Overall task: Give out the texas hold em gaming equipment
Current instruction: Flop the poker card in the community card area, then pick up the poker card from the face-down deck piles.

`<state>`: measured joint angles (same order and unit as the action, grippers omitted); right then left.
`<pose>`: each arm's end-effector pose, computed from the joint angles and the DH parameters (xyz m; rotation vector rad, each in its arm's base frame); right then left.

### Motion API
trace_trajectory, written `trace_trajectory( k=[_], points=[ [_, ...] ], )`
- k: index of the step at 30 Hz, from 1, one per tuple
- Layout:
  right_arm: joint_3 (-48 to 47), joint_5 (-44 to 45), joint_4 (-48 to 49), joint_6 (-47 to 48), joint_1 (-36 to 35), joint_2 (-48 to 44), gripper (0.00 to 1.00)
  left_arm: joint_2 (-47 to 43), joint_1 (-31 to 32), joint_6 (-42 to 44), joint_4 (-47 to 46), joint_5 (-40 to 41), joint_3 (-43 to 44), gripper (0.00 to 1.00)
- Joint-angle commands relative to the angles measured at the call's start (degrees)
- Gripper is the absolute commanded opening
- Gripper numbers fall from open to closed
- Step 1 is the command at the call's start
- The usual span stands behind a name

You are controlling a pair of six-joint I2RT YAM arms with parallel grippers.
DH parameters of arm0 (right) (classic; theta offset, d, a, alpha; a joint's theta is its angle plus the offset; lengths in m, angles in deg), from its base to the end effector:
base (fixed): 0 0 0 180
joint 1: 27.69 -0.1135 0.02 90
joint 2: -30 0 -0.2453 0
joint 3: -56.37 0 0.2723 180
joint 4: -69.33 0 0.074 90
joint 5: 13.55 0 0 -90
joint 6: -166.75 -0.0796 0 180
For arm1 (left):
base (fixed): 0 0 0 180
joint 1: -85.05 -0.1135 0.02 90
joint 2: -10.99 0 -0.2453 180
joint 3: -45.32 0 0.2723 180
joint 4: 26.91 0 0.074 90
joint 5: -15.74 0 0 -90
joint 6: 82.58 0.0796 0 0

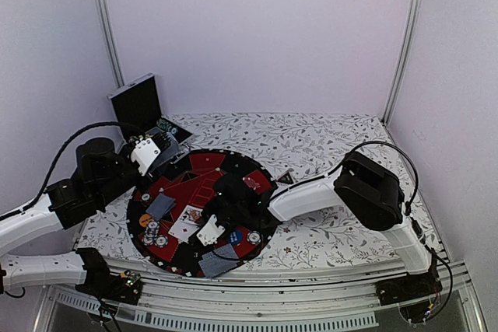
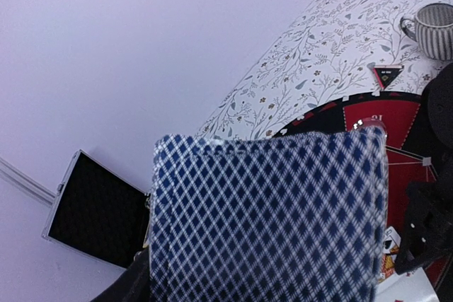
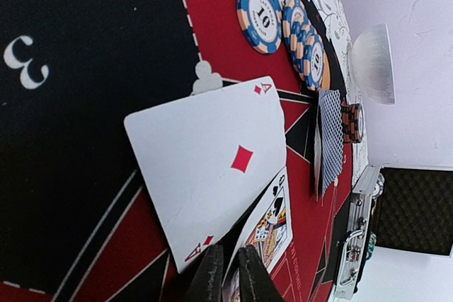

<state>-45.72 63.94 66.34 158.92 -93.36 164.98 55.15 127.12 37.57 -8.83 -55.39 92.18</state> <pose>0.2088 0.5037 0.0502 -2.1261 0.4860 0.0766 0.2103 -0.1551 0.2576 0.8829 1.5998 0.1562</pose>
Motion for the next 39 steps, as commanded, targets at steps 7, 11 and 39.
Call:
trace_trajectory(
  k=[7, 11, 39],
  points=[
    [3.6, 2.2, -1.2, 2.3, -0.4, -4.9, 0.25, -0.1, -0.9, -0.7, -1.0, -0.5, 1.6, 0.54],
    [4.2, 1.9, -1.0, 1.9, -0.4, -6.5, 0.39, -0.1, -1.0, -0.8, -0.9, -0.6, 1.6, 0.54],
    [4.5, -13.1, -0.4, -75.4, 14.6, -29.0, 0.98, -0.7, -0.9, 0.5, 0.1, -6.9, 0.9, 0.53]
  ],
)
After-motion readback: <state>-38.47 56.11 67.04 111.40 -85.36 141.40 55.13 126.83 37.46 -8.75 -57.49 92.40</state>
